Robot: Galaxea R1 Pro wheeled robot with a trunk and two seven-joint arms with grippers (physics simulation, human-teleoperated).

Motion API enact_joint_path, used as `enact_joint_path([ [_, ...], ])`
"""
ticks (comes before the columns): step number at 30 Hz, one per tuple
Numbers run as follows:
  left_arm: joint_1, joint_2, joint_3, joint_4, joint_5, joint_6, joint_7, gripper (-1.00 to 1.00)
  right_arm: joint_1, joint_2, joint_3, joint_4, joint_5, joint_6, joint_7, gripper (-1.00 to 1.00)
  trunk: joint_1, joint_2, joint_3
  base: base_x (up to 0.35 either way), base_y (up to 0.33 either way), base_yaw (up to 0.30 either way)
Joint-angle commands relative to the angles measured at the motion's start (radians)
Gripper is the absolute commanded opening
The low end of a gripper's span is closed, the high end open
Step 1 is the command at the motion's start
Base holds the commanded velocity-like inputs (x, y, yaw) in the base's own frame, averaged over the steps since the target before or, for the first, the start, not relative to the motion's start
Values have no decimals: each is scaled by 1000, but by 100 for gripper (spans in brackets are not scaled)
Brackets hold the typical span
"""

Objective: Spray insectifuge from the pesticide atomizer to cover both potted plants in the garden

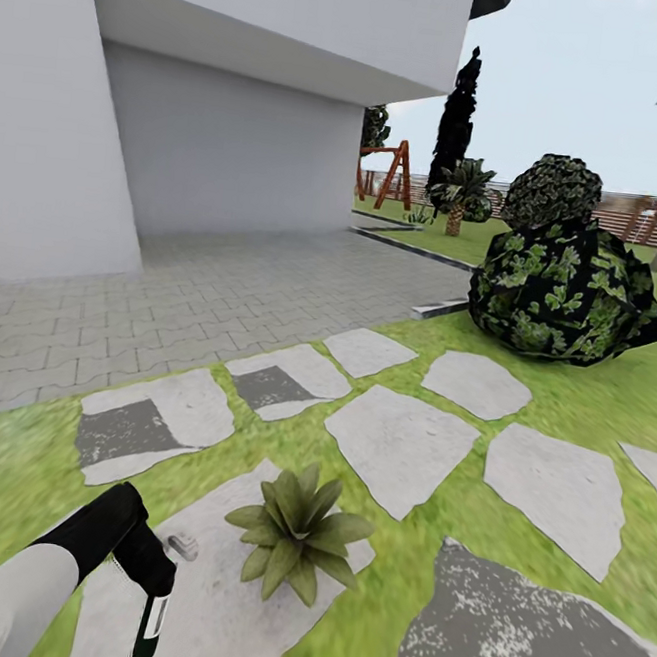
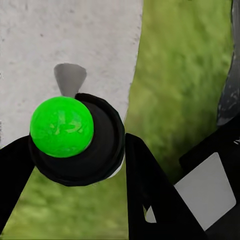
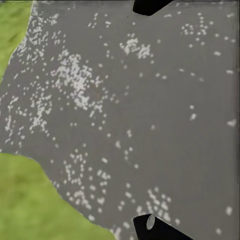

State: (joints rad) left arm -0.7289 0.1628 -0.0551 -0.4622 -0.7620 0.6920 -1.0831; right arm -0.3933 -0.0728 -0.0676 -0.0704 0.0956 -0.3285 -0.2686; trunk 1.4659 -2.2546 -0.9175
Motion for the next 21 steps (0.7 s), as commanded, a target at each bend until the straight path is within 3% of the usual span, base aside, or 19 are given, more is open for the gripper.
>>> enact_joint_path([
  [1,0,1,-4,-3,-2,9,-6,-100,-1,0,-7,1,10,-3,-3,100,0,0,-1,107,88,-282],
  [9,-2,-1,-4,-3,-2,9,-6,-100,-1,-1,-8,0,9,-3,-3,100,0,0,-1,89,250,-274],
  [14,4,1,-7,-3,-2,8,1,-100,-1,-1,-8,0,9,-3,-3,100,0,0,-1,5,302,-57],
  [19,13,1,-3,13,1,4,172,-100,-1,-3,-8,0,10,-3,2,100,0,0,-1,0,101,-5],
  [21,15,1,-1,16,5,4,204,-100,-1,-4,-8,1,10,-3,4,100,0,0,-1,0,15,-1],
])
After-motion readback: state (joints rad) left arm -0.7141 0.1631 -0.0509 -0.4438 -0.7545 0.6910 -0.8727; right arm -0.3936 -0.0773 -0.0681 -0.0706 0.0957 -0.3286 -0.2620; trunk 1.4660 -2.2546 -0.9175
